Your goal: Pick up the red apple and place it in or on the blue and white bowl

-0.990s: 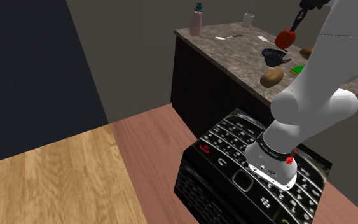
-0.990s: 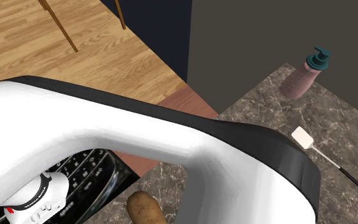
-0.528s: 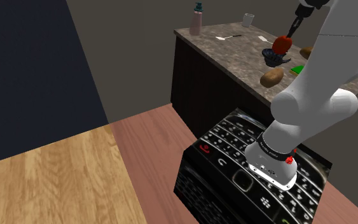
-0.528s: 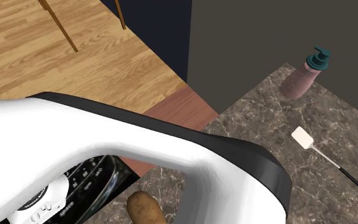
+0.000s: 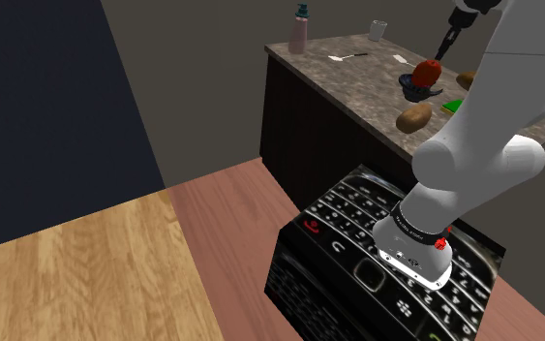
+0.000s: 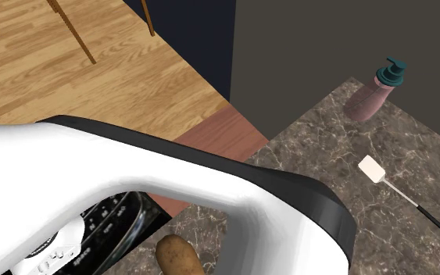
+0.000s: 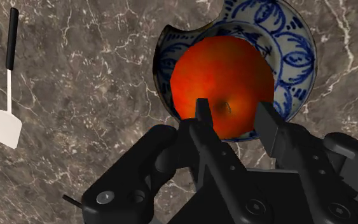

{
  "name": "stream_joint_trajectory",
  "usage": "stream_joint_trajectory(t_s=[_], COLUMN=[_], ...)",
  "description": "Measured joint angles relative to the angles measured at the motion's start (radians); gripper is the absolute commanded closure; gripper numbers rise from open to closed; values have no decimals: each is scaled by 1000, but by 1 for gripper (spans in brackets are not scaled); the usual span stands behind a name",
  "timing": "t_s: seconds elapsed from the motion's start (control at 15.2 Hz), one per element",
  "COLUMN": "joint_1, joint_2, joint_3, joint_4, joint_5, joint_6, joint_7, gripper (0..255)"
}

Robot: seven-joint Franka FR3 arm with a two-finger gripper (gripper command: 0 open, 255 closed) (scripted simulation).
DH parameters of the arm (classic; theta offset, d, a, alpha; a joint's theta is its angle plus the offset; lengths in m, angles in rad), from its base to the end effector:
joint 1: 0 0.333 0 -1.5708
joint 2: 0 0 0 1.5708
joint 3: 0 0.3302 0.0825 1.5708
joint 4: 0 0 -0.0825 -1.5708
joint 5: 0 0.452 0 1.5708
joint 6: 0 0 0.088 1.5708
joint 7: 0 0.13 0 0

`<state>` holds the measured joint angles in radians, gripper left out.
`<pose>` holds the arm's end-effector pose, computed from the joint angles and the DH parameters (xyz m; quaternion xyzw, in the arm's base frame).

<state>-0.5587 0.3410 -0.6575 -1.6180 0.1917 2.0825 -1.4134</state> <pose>0.3099 -0.6677 0.4492 0.9916 0.0834 0.0120 0.0986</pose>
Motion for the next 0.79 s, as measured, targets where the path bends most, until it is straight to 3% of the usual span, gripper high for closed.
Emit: stream_joint_trajectory(t_s=[0.33, 0.79], joint_1=[0, 16], joint_2=[0, -50], joint_3=[0, -13], joint_4=[0, 60], joint_5=[0, -37], joint_6=[0, -100], joint_7=[0, 23], gripper=[0, 0])
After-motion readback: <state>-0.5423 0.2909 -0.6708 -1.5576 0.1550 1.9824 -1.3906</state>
